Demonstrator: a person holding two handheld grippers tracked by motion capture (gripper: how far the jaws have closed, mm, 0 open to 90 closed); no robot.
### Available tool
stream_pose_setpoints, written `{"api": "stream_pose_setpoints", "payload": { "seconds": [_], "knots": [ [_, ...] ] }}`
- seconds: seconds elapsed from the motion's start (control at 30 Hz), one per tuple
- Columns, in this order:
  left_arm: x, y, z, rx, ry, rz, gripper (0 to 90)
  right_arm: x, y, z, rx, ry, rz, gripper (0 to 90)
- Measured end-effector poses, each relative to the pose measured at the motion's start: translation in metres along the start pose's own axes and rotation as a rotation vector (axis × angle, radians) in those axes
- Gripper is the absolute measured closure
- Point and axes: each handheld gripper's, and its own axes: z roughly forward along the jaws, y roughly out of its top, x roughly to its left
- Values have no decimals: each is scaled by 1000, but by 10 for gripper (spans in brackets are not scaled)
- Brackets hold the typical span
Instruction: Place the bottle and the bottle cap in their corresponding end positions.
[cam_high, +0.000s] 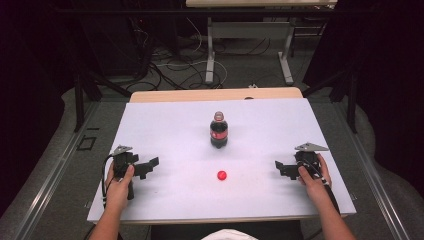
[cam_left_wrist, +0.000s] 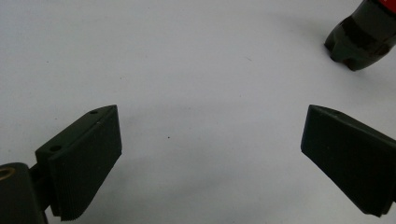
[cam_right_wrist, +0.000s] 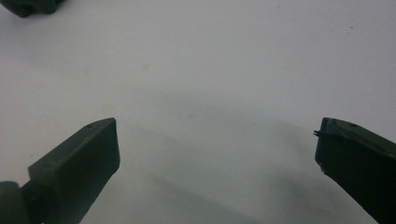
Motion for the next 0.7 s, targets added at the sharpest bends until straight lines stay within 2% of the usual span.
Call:
{"api": "stream_pose_setpoints", "payload": {
  "seconds": [0.1, 0.17, 0.27, 0.33, 0.7],
  "knots": [
    [1, 0, 0, 6, 5, -2, 54, -2, -1, 1, -1, -11, 13, 0],
    [1, -1, 0, 7, 6, -7, 55, -4, -1, 1, -7, -1, 21, 0],
    [2, -1, 0, 4, 9, -10, 55, -5, -1, 0, -16, 18, 56, 0],
    [2, -1, 1, 5, 8, -11, 55, -6, -1, 0, -19, 15, 67, 0],
    [3, -1, 1, 5, 11, -16, 55, -8, -3, 2, -14, 11, 67, 0]
  ]
}}
